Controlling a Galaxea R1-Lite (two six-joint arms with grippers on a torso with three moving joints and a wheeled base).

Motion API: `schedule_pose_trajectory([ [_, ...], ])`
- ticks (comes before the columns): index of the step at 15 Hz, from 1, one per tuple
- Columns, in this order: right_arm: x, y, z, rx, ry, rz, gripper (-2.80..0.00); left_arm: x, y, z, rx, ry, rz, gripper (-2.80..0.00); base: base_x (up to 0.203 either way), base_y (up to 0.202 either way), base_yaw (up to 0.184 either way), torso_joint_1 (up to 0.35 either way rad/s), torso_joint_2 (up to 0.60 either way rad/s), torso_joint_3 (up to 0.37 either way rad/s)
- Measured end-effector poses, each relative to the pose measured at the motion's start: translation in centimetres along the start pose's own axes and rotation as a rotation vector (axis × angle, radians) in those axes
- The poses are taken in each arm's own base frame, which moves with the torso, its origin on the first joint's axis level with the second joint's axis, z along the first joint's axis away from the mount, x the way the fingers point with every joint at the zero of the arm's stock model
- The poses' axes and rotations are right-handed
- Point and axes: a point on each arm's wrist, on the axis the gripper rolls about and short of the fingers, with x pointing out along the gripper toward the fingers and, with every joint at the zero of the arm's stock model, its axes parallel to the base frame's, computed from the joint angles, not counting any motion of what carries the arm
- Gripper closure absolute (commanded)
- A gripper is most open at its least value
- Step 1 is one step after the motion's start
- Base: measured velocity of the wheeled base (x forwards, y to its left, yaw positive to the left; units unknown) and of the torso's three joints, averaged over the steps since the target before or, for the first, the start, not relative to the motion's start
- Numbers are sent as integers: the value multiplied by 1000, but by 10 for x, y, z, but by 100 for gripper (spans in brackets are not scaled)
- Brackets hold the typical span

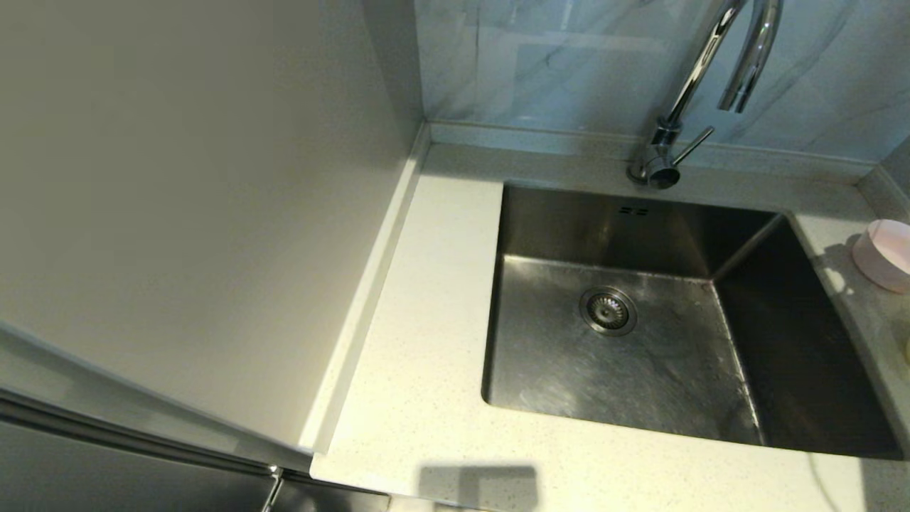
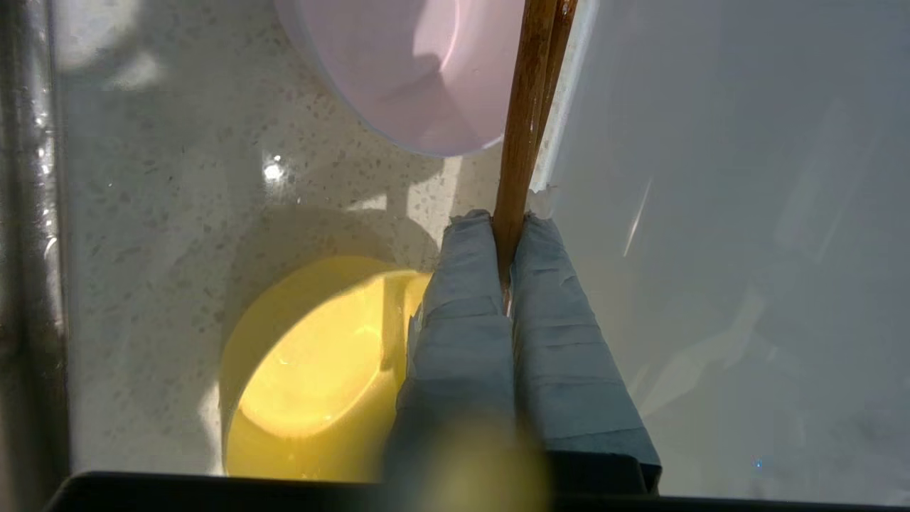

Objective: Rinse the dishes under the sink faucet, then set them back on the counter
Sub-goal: Place the chopsticks on the bowl

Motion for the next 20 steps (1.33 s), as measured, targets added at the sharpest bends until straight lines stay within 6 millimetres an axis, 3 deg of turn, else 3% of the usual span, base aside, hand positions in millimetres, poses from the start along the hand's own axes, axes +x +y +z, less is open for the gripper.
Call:
schedule_pose_trajectory([
  [11, 47, 8, 9, -13, 52, -5, 0, 0, 0, 0, 0, 0, 0, 0, 0, 0, 0, 0, 0, 0],
  [17, 60, 12, 10, -17, 59, -5, 0, 0, 0, 0, 0, 0, 0, 0, 0, 0, 0, 0, 0, 0],
  [18, 61, 13, 9, -18, 60, -4, -280, 0, 0, 0, 0, 0, 0, 0, 0, 0, 0, 0, 0, 0],
  [20, 62, 13, 9, -19, 64, -1, -280, 0, 0, 0, 0, 0, 0, 0, 0, 0, 0, 0, 0, 0],
])
